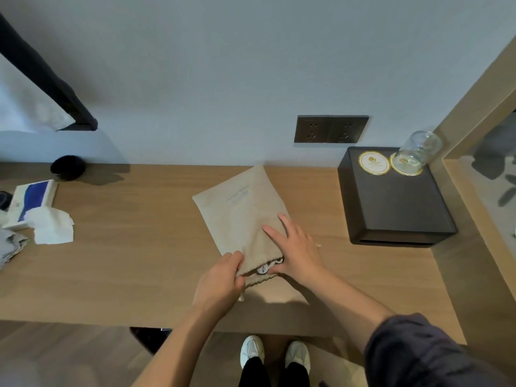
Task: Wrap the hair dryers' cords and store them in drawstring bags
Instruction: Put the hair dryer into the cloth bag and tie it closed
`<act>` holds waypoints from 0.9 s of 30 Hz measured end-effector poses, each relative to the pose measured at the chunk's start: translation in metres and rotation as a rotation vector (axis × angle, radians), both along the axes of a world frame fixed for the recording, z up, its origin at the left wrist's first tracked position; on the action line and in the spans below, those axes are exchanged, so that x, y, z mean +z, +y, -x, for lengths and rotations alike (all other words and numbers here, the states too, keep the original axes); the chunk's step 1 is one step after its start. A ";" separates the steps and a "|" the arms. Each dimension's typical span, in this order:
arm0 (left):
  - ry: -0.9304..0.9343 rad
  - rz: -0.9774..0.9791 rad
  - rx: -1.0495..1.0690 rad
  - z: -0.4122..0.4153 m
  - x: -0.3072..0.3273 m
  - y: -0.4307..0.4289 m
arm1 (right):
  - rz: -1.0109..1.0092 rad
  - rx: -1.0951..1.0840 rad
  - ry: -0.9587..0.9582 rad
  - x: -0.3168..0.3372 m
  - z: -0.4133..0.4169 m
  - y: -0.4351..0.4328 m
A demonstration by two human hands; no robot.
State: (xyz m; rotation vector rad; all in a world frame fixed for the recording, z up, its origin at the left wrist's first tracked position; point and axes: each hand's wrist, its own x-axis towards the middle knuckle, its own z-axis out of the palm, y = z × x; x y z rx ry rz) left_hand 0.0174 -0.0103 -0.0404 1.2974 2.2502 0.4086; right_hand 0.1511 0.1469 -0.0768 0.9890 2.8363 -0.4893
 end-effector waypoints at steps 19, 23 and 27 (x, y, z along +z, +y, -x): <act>-0.691 0.054 0.658 0.014 -0.047 0.004 | 0.631 -0.383 -0.001 -0.003 -0.018 0.010; -0.808 0.116 0.647 0.023 -0.044 0.000 | 0.598 -0.320 -0.013 0.018 -0.023 0.005; -0.768 0.225 0.567 0.036 -0.022 -0.010 | 0.650 -0.334 0.105 0.038 -0.035 0.006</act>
